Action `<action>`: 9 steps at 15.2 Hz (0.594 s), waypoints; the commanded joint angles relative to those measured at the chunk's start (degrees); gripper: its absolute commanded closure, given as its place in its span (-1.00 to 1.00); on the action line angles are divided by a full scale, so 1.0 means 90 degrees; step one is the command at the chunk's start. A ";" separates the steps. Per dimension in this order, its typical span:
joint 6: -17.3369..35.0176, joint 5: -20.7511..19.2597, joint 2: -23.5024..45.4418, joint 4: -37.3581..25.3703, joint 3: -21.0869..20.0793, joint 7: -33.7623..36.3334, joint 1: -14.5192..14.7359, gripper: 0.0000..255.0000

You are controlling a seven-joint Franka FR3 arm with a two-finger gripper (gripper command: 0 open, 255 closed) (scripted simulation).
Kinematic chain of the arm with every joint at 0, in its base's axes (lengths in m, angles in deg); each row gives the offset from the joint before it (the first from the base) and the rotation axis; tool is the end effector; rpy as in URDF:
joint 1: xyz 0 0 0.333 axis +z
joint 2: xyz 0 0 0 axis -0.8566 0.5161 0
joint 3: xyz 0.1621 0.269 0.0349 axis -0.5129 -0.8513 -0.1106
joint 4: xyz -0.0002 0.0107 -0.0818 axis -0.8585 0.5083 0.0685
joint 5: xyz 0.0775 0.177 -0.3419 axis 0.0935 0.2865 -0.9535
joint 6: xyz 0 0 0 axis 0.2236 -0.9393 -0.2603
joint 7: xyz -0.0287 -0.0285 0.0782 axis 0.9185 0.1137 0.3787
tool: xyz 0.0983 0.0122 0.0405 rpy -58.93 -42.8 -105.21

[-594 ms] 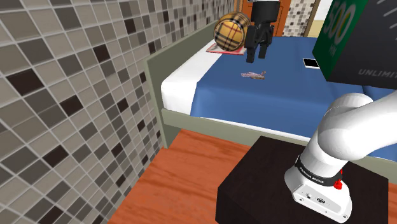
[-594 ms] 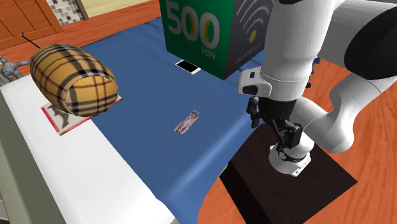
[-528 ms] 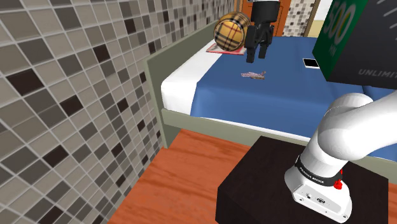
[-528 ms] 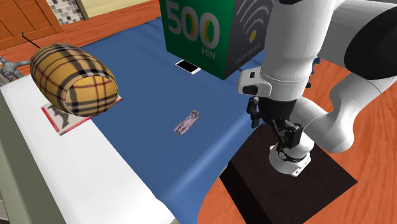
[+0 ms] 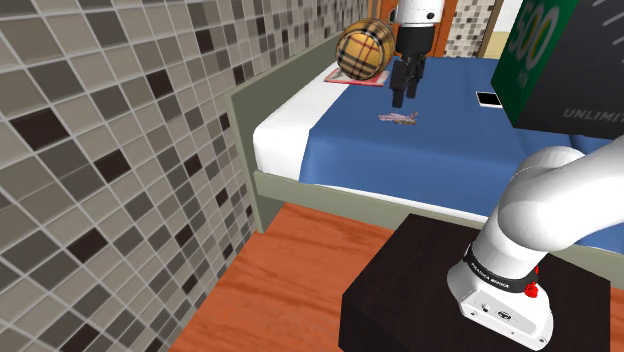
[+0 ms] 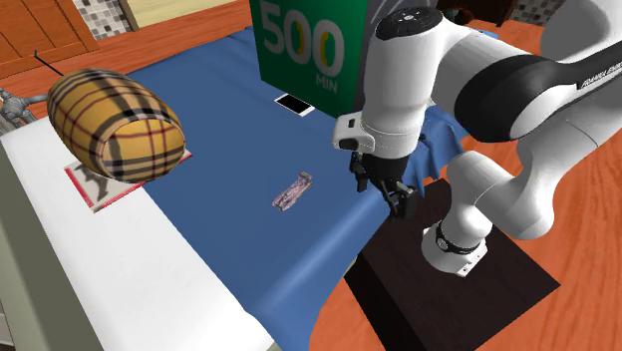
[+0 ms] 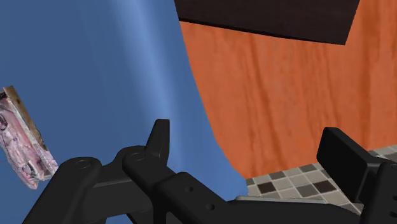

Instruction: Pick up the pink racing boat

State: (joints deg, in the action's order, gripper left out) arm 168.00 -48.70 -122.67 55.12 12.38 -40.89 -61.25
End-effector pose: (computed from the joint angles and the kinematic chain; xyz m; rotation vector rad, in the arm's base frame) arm 0.3302 -0.0770 0.5617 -3.0694 -0.1577 0.0775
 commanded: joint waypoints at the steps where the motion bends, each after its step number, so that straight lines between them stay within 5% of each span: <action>1: 0.0322 -0.0244 0.0162 0.0109 0.0200 -0.0350 -0.0055 -1.00; 9: 0.1591 -0.0957 0.1229 0.0029 0.0976 -0.1582 -0.0213 -1.00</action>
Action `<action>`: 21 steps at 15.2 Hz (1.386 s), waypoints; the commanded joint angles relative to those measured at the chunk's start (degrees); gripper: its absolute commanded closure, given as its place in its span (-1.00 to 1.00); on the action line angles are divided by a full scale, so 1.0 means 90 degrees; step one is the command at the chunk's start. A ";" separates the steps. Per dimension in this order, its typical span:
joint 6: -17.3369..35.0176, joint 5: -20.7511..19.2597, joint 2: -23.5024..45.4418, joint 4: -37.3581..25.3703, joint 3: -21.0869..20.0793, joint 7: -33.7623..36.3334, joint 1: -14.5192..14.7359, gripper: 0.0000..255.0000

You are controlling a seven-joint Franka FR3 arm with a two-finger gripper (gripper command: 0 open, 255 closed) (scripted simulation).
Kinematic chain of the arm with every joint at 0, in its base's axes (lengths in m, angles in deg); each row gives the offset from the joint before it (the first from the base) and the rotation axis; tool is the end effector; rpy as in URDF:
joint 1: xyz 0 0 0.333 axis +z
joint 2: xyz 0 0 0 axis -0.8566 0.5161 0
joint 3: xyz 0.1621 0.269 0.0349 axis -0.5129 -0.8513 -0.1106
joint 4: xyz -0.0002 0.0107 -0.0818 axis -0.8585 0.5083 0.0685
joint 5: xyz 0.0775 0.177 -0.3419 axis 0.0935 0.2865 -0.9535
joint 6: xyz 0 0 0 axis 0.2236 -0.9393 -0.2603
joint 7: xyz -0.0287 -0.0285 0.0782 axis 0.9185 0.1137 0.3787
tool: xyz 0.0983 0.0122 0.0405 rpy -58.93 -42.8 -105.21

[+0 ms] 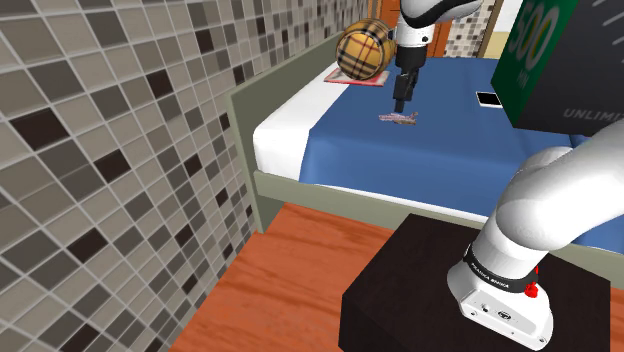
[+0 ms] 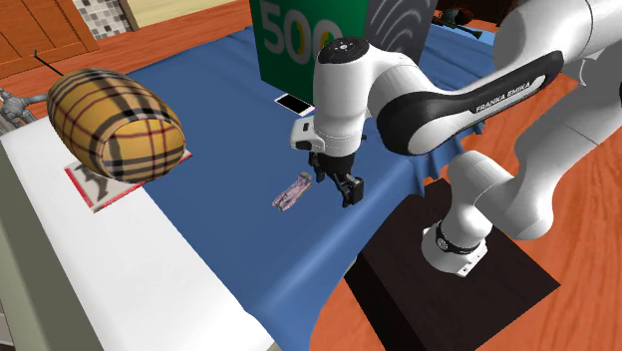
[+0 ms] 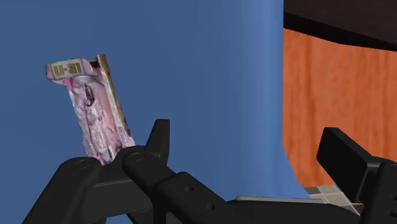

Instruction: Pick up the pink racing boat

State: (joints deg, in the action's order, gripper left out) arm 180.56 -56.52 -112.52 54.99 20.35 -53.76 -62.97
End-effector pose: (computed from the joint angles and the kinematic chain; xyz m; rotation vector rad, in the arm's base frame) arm 0.3689 -0.1640 0.5097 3.1078 0.3157 -0.0580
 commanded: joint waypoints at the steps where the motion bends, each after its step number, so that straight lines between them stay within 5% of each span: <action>1: 0.0357 -0.0149 0.0267 -0.0004 0.0187 -0.0303 -0.0035 -1.00; 9: 0.1590 -0.0301 0.1801 -0.0692 0.0914 -0.1544 -0.0084 -1.00; 19: 0.2301 -0.0263 0.2122 -0.0302 0.1006 -0.1579 -0.0098 -1.00; 20: 0.2302 -0.0262 0.2125 -0.0303 0.1006 -0.1578 -0.0098 1.00; 21: 0.2308 -0.0261 0.2128 -0.0301 0.1007 -0.1580 -0.0098 1.00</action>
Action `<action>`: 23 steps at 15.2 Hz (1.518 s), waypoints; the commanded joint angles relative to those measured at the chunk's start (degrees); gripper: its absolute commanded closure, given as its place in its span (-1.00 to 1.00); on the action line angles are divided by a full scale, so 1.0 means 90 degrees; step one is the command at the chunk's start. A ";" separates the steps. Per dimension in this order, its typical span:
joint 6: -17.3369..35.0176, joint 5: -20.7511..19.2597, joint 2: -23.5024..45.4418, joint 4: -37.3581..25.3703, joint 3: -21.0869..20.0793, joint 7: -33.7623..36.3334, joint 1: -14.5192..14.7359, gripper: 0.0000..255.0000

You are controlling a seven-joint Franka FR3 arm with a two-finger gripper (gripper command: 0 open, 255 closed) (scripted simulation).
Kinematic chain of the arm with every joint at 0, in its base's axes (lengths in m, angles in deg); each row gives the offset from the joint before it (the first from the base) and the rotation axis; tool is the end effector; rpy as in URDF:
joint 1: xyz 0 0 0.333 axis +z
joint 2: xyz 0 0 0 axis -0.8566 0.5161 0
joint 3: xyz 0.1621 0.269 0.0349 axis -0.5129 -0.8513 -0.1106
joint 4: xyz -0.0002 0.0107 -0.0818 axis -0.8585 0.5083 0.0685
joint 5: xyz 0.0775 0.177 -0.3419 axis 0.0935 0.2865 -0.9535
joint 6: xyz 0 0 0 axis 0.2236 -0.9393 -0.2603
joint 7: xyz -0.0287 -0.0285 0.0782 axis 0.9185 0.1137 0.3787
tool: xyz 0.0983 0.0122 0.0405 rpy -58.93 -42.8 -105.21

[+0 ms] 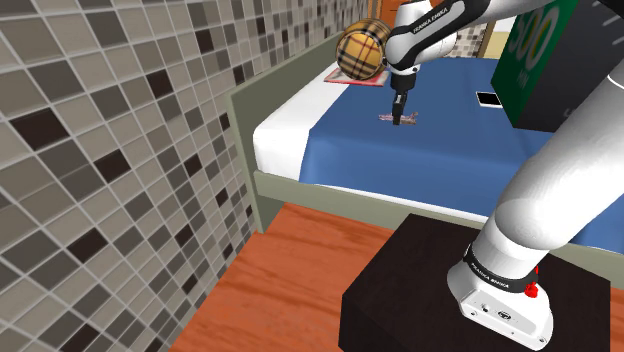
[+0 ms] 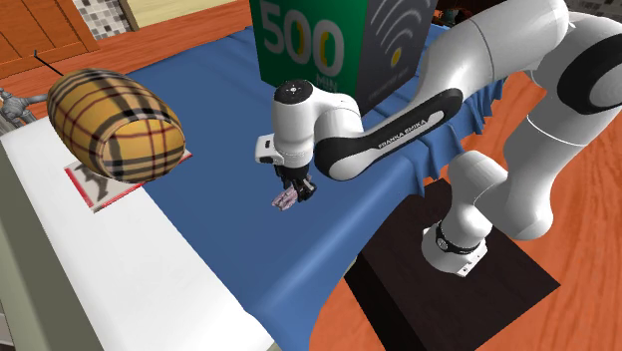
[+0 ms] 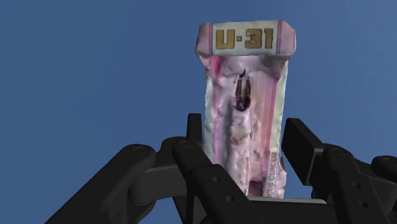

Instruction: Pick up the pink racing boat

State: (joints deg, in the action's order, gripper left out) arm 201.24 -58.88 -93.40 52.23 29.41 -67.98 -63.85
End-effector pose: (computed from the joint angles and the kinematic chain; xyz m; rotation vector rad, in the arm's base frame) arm 0.4207 -0.2595 0.4171 2.9887 0.4804 -0.0320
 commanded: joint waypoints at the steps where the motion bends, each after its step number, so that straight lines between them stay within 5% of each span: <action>1: 0.0010 0.0001 0.0003 0.0006 0.0001 0.0000 0.0000 1.00; 8: 0.0004 -0.0001 -0.0001 0.0004 0.0000 0.0001 0.0000 1.00; 23: -0.1319 -0.0028 -0.0441 -0.0898 -0.0144 -0.0038 0.0027 1.00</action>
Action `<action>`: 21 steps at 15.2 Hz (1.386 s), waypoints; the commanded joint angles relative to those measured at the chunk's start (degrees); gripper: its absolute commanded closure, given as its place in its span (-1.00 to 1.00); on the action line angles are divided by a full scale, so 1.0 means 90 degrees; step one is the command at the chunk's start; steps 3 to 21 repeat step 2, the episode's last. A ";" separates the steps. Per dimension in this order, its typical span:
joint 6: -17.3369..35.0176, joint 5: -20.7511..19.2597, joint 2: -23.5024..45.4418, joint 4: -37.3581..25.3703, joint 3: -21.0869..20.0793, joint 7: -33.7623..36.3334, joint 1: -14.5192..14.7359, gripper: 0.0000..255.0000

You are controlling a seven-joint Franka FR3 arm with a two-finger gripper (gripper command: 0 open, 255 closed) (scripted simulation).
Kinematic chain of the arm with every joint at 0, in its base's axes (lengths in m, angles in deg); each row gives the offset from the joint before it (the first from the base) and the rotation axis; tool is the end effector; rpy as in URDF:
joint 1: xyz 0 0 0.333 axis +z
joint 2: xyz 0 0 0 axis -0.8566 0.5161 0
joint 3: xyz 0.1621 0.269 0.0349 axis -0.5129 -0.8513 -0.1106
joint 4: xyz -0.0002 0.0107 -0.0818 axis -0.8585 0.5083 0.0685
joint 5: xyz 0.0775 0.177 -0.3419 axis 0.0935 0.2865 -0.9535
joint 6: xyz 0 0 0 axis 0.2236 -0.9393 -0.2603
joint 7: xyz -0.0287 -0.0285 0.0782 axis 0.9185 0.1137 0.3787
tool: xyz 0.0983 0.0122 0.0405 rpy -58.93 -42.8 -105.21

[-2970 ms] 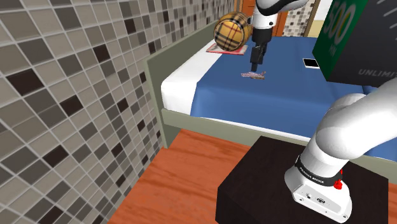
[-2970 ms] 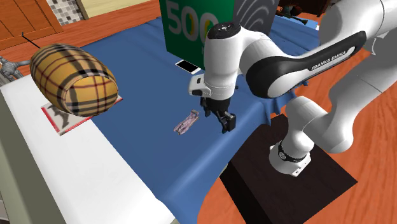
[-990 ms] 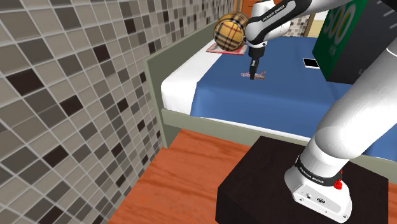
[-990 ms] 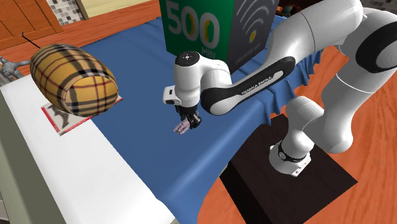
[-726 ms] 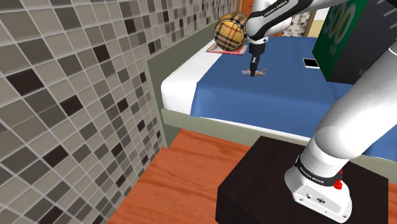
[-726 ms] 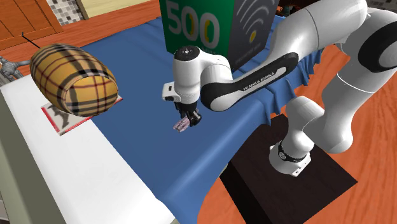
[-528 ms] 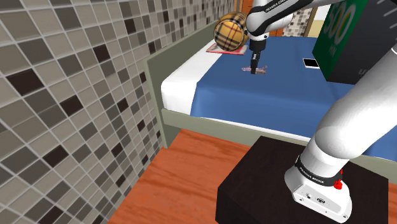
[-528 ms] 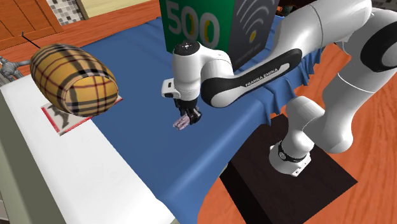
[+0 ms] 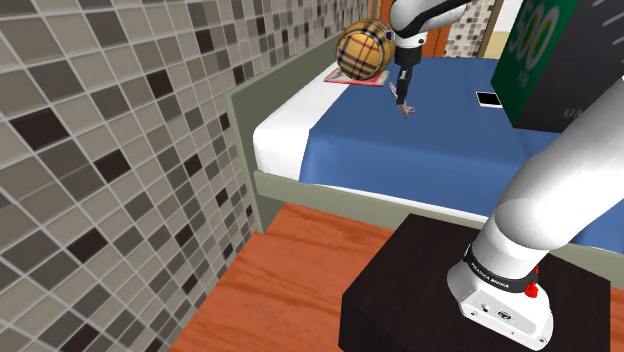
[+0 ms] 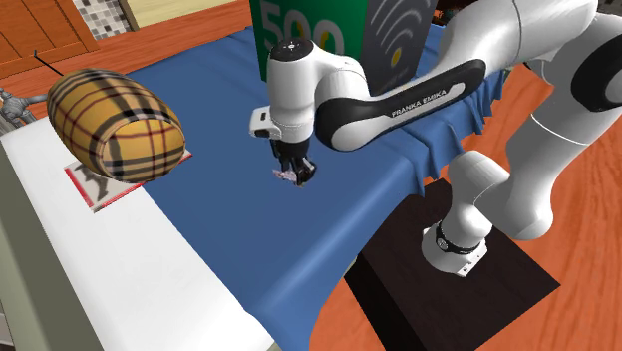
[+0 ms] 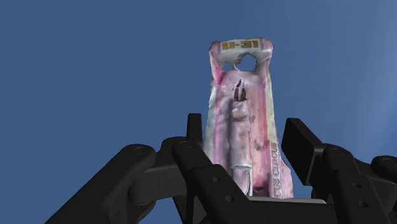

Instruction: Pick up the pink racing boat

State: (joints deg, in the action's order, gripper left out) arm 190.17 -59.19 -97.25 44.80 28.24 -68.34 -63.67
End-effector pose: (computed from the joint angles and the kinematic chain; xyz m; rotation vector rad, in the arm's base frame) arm 0.4200 -0.2601 0.4909 2.9883 0.4803 -0.0315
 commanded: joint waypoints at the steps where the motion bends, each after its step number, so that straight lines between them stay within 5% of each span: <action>1: -0.0102 0.0006 -0.0016 -0.0083 -0.0016 0.0002 0.0007 1.00; 21: -0.0102 0.0006 -0.0016 -0.0083 -0.0015 0.0002 0.0008 1.00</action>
